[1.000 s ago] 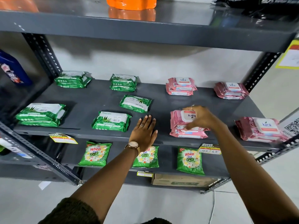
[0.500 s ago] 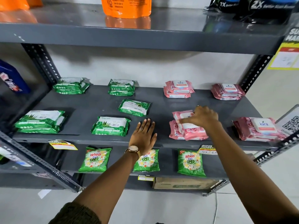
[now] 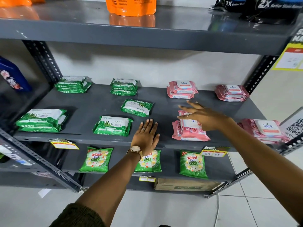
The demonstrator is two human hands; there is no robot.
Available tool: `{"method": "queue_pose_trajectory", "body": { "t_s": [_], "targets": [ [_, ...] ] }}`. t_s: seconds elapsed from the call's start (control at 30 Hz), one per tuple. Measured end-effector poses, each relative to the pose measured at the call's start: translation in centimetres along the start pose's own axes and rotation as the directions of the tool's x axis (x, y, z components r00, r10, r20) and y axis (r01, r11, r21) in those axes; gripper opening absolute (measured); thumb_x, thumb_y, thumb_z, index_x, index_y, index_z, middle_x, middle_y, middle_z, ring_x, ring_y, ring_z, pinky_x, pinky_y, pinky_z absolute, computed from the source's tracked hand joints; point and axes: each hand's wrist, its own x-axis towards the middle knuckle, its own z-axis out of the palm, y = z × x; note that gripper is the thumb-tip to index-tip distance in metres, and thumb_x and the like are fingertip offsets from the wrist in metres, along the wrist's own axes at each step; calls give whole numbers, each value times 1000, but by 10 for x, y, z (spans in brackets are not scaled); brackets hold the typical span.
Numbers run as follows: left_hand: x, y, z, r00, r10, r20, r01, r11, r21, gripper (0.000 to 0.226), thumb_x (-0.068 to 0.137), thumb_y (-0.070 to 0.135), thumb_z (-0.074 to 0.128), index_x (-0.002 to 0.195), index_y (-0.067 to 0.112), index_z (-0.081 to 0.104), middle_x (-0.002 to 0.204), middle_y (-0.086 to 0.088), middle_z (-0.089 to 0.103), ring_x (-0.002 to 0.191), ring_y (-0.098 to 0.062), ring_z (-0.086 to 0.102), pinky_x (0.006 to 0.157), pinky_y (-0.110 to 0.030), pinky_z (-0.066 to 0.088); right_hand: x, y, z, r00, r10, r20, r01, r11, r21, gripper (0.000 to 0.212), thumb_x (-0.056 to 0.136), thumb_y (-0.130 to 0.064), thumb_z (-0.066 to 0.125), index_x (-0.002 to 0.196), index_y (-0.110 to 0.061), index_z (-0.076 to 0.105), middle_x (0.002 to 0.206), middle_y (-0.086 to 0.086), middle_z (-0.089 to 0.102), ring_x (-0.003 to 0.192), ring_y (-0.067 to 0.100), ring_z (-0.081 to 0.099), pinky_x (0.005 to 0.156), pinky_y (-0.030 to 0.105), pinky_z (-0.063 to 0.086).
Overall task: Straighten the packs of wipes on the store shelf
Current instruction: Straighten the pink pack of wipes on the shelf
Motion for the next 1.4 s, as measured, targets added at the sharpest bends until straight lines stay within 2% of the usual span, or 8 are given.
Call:
{"method": "queue_pose_trajectory", "body": {
  "t_s": [0.13,0.23,0.37,0.67,0.93,1.13,1.27,1.4],
  "targets": [
    [1,0,-2,1000,-2,5,2,1000,-10,57,99,40,24,149,14,17,160,-10,19,149,-23,10,124,-40,7,3,10,3,991,131,-5,-129,981,148,85,69,-29,76,144,-34,35,162,-7,9,149,25,-9,120,46,7],
    [1,0,-1,1000,-5,21,5,1000,-1,57,100,41,22,150,14,15,160,-10,17,149,-23,9,124,-41,7,-2,10,8,967,256,-8,-233,891,390,88,59,-44,82,137,-25,48,150,1,41,144,24,24,113,43,27],
    [2,0,0,999,-17,36,17,1000,4,58,100,42,21,150,16,12,161,-8,15,150,-22,6,124,-40,6,-11,3,19,935,353,-32,-254,731,634,64,58,-43,85,114,-19,62,116,2,68,95,16,64,82,36,53],
    [2,2,-4,995,-34,92,33,999,13,58,100,42,19,150,16,7,162,-7,8,150,-20,0,123,-38,-2,-15,-4,17,929,369,18,-284,684,672,77,66,-36,83,133,-15,51,127,7,60,103,20,58,85,32,47],
    [-5,2,-29,980,-28,198,53,991,-123,67,99,45,32,150,9,6,162,-10,4,149,-21,-4,123,-37,-4,-13,-6,13,939,337,72,-313,748,586,100,68,-43,80,148,-17,27,156,6,32,141,26,33,110,41,34],
    [-37,-45,-78,988,117,-98,-122,991,-50,61,97,41,42,147,9,26,158,-9,24,148,-21,11,122,-35,2,31,-39,-24,964,248,-96,-129,751,648,94,75,-57,66,149,-17,25,158,6,26,145,26,26,115,42,26],
    [-49,-117,-111,981,-47,-190,29,995,-94,48,99,22,43,144,7,33,155,-12,32,147,-24,18,123,-40,15,96,-84,-37,973,184,-139,-62,788,613,74,85,-44,63,145,-10,35,151,12,39,136,28,40,110,35,32],
    [-61,-191,-116,958,-264,-115,244,956,-161,45,101,16,38,144,7,32,155,-13,32,147,-25,20,120,-38,23,159,-116,-34,970,227,-83,-140,806,575,65,87,-33,63,137,1,40,143,23,44,131,35,41,105,38,36]
  ]
}}
